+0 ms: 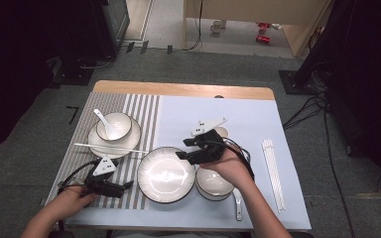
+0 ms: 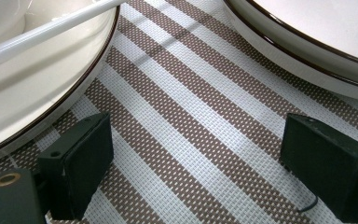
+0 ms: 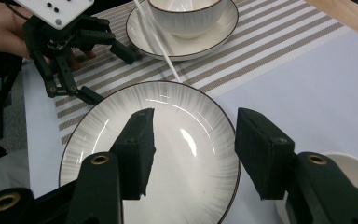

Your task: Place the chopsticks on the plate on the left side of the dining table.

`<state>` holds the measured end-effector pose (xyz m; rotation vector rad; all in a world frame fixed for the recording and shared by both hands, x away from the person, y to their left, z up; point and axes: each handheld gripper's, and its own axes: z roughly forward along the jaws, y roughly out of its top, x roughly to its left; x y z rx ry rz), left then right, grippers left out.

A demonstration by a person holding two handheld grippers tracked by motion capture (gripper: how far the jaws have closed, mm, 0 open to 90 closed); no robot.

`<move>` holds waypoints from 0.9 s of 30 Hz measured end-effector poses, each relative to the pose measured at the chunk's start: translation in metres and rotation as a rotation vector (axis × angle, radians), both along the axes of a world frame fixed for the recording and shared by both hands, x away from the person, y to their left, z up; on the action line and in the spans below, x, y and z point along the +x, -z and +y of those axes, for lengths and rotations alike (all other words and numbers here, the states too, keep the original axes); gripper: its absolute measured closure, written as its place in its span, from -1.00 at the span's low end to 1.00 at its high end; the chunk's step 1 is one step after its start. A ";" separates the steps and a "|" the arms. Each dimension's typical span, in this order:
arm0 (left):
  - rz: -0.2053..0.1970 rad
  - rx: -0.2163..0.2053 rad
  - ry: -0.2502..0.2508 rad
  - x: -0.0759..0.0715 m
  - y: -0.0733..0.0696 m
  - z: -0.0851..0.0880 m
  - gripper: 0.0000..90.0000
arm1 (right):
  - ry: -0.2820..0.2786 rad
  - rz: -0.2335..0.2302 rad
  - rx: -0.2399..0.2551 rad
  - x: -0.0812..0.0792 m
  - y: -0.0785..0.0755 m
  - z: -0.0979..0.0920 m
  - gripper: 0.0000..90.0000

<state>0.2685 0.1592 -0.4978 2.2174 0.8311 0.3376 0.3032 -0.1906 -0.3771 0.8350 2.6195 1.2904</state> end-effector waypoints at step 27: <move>0.000 0.003 0.000 0.000 0.000 0.000 -0.79 | 0.101 -0.006 0.018 -0.014 0.009 -0.062 0.06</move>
